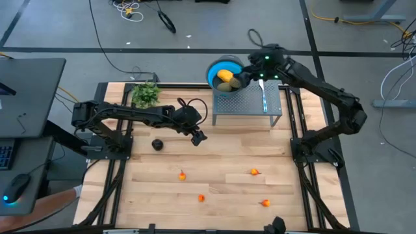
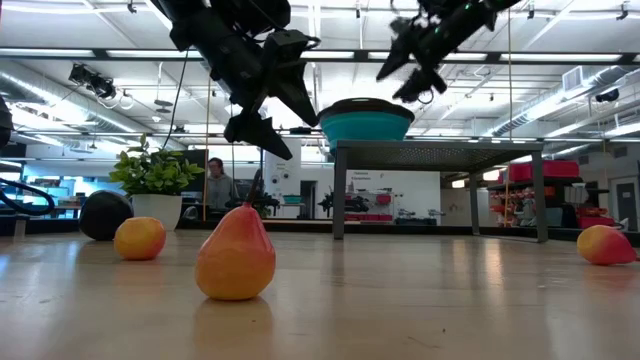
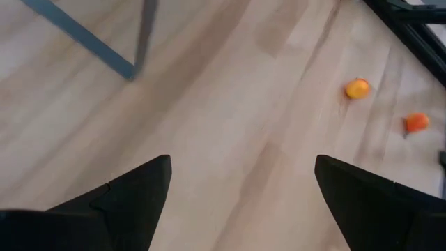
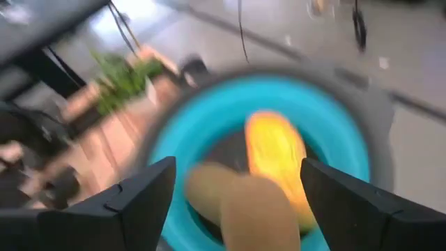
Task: Pick & Place Fruit
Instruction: Put the plum into the strainer bowl
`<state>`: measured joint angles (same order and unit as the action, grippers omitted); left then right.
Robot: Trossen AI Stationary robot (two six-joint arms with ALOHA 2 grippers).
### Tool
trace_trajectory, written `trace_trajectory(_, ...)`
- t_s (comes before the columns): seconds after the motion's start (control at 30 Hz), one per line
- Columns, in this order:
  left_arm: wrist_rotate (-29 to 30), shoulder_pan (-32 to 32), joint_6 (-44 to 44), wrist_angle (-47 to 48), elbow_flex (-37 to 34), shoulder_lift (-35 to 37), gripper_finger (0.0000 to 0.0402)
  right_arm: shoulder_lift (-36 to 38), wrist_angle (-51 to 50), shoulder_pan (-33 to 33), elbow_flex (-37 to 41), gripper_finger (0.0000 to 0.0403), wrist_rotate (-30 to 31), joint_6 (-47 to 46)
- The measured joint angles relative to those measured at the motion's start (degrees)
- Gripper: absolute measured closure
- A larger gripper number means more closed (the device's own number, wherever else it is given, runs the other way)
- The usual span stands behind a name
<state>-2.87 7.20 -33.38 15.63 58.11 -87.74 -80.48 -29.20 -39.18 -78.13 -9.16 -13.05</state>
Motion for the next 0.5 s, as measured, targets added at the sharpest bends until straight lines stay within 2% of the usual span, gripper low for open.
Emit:
trace_trajectory(0.17,-4.7,0.0,-1.8,4.9,0.0,0.0,0.0036,6.8,2.4,4.3,-0.1,0.0089,-0.4,-0.7)
trace_trajectory(0.3,-6.6,-0.1,-1.9,17.9,0.2,0.4,0.0036,10.6,-0.5,11.5,-0.1,0.0094,-0.4,-1.0)
trace_trajectory(0.4,-2.8,-0.3,-0.6,35.0,3.0,0.4,0.0036,11.5,-3.9,17.4,-0.1,0.0096,1.3,-2.1)
trace_trajectory(0.5,1.6,-0.5,-1.3,47.2,5.3,0.5,0.0036,11.5,-6.5,23.0,-0.1,0.0096,6.4,-3.1)
